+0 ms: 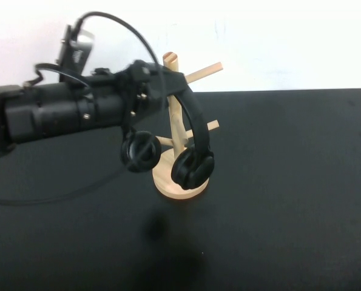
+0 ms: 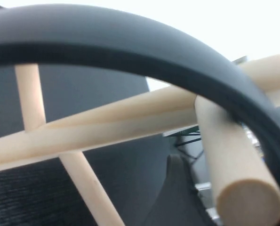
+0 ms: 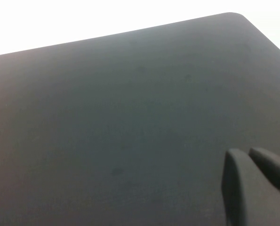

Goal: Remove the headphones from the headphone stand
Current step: Pick up the headphones from the headphone stand

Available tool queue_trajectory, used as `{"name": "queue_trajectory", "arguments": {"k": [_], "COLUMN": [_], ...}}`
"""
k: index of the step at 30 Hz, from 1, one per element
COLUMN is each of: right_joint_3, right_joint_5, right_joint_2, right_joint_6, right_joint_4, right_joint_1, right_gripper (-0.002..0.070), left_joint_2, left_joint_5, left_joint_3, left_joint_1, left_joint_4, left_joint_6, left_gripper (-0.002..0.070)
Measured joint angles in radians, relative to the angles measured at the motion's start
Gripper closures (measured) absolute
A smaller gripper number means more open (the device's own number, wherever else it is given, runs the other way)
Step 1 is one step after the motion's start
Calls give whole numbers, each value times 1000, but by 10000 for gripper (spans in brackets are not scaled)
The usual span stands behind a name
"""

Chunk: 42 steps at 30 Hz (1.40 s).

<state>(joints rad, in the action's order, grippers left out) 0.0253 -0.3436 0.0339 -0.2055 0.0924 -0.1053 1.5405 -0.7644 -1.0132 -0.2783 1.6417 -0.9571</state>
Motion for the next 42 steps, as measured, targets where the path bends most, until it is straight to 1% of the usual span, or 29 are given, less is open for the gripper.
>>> {"name": "queue_trajectory", "arguments": {"k": [4,7,13,22,24,26,29,31,34,37,42], "right_joint_3": [0,0,0,0,0,0,0,0,0,0,0], "right_joint_5": [0,0,0,0,0,0,0,0,0,0,0], "right_joint_2": [0,0,0,0,0,0,0,0,0,0,0], "right_joint_6": [0,0,0,0,0,0,0,0,0,0,0], "right_joint_4": [0,0,0,0,0,0,0,0,0,0,0], "right_joint_1": [0,0,0,0,0,0,0,0,0,0,0], "right_gripper": [682,682,682,682,682,682,682,682,682,682,682], "left_joint_2": [0,0,6,50,53,55,57,57,59,57,32], "left_joint_5": [104,143,165,191,191,191,185,172,149,124,111], "left_joint_3": [-1,-7,-50,-62,-62,-62,-62,-62,-62,-62,-62], "left_joint_1": [-61,-84,-101,-101,-101,-101,-101,-101,-101,-101,-101], "left_joint_4": [0,0,4,2,2,2,3,3,3,3,-6], "left_joint_6": [-29,-52,-60,-61,-61,-61,-61,-61,-61,-59,-53], "left_gripper": [234,234,234,235,244,282,385,467,542,567,575]}}
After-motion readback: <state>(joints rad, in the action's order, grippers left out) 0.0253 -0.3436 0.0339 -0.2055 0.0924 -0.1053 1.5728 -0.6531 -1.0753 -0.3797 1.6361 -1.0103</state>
